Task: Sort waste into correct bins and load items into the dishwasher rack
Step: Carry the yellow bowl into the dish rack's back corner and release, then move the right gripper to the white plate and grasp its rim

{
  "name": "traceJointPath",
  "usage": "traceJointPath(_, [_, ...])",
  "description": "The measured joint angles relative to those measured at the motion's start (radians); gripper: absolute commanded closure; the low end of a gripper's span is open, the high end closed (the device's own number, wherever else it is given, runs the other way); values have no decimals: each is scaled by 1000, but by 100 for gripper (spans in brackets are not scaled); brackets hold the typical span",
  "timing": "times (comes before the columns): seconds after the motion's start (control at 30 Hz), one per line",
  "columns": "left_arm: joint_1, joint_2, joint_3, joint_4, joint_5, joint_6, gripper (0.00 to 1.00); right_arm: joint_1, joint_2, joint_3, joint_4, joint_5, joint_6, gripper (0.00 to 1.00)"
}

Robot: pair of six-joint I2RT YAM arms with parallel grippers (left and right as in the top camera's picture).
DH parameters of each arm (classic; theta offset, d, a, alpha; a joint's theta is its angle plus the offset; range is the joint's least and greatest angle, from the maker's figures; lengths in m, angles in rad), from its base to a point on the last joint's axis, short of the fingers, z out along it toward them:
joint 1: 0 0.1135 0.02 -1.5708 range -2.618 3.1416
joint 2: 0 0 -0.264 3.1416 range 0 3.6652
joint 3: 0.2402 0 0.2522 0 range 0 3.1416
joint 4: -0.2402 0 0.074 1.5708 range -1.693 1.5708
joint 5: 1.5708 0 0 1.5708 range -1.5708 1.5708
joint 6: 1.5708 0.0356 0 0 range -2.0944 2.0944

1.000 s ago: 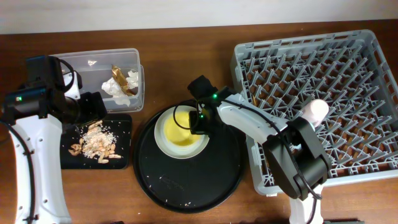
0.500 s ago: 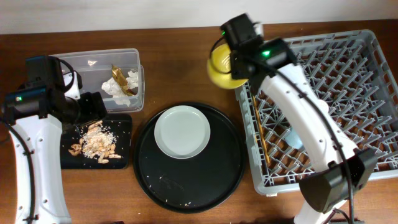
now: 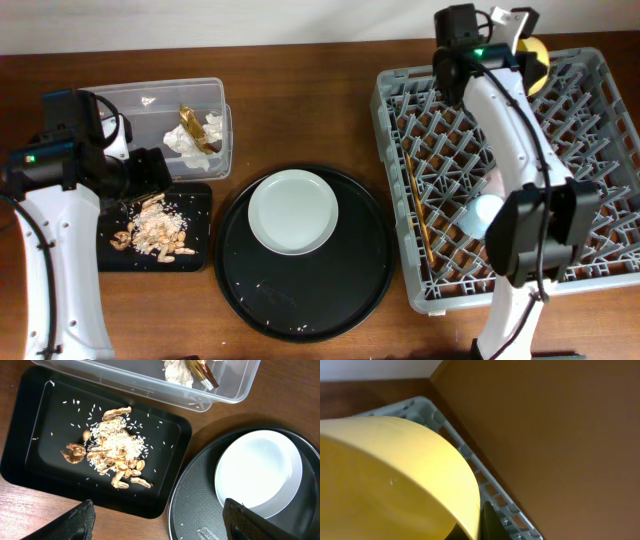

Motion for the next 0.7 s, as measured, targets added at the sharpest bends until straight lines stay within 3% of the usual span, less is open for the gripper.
traceJointPath(0.2, [0,0,0,3,0,0,19,11,115,-21,-97,0,28,96])
traceJointPath(0.47, [0,0,0,6,0,0,20,56,114,-92,-96,71,60,96])
traceJointPath(0.7, [0,0,0,7,0,0,20,104,107,-95,-203,12,75,93])
